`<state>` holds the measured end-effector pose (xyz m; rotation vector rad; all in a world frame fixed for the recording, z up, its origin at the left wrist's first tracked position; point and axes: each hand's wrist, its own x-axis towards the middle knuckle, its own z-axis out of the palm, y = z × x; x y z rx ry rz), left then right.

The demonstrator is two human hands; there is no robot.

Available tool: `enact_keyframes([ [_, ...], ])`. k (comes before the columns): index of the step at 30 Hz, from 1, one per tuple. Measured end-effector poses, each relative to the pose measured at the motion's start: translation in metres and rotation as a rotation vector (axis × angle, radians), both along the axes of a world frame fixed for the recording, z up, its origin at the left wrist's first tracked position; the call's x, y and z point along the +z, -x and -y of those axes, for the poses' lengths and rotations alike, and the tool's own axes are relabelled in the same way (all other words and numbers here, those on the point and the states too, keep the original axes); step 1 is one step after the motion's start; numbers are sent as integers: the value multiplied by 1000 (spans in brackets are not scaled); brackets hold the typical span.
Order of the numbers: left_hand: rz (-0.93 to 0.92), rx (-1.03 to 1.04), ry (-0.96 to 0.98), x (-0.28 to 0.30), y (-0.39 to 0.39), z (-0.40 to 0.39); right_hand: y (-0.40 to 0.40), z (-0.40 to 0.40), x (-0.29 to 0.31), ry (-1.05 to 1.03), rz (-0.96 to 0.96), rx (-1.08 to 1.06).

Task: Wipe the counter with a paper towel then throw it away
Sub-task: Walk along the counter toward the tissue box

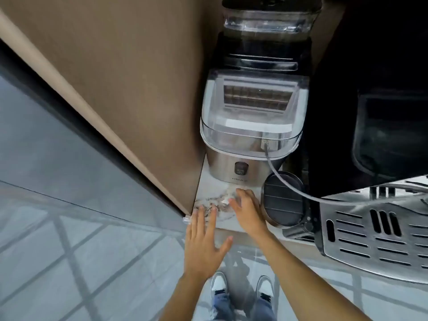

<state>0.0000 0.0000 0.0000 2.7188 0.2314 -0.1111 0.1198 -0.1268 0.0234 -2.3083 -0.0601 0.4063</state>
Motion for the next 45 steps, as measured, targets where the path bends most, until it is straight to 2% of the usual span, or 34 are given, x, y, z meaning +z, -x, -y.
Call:
enact_keyframes([
  [2, -17, 9, -7, -3, -4, -1, -7, -5, -1, -45, -35, -10],
  [14, -69, -60, -83, -22, -6, -1, -16, -10, -21, -11, -56, -21],
  [16, -83, -85, -99, -24, -4, -2, -13, -6, -17, -100, -83, -100],
  [20, -91, -187, -121, -27, -1, 0, 11, 13, -5, -434, -221, -383],
  [24, -105, -298, -130, -28, 2, 11, 52, 42, -3, -630, -226, -615],
  [29, -130, -430, -146, -29, 1, 31, 108, 82, -5, -785, -146, -743],
  [39, -112, -757, -223, -19, 0, 107, 178, 175, 12, -926, -4, -1113],
  [45, -164, -729, -261, -15, 14, 144, 196, 237, 15, -958, 39, -1194],
])
